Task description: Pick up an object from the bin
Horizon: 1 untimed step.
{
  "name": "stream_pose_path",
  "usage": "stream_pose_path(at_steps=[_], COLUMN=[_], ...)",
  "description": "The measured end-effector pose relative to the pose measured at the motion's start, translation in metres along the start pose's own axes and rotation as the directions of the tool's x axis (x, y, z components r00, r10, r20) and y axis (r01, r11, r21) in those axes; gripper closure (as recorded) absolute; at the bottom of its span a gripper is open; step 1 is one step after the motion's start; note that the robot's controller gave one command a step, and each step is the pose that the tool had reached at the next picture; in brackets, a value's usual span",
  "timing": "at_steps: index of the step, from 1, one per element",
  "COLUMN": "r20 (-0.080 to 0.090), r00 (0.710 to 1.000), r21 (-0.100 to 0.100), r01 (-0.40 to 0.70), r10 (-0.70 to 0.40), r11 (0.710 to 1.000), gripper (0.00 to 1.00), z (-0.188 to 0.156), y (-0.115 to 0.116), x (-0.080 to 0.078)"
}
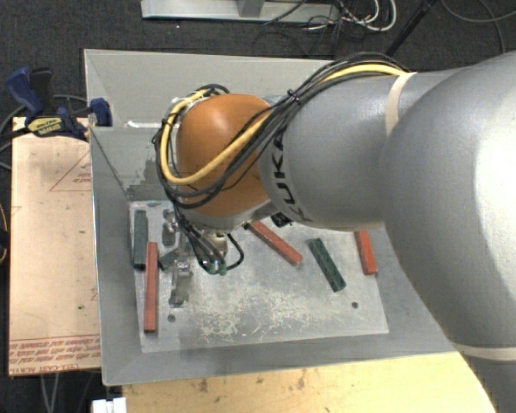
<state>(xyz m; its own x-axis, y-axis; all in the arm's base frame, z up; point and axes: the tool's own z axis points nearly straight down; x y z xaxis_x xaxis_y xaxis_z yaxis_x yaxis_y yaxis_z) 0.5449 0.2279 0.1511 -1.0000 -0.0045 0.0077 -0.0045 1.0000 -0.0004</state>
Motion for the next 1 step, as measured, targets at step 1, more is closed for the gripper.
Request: stream_pose_path(at_steps=[1], r20=[0.009], r00=[0.902], r21=[0.002], r01=[0.432], r10=[-0.432], r11=[0.902], gripper=[0.00], z=[0.0790], y=[0.0044], x=[-0.0337])
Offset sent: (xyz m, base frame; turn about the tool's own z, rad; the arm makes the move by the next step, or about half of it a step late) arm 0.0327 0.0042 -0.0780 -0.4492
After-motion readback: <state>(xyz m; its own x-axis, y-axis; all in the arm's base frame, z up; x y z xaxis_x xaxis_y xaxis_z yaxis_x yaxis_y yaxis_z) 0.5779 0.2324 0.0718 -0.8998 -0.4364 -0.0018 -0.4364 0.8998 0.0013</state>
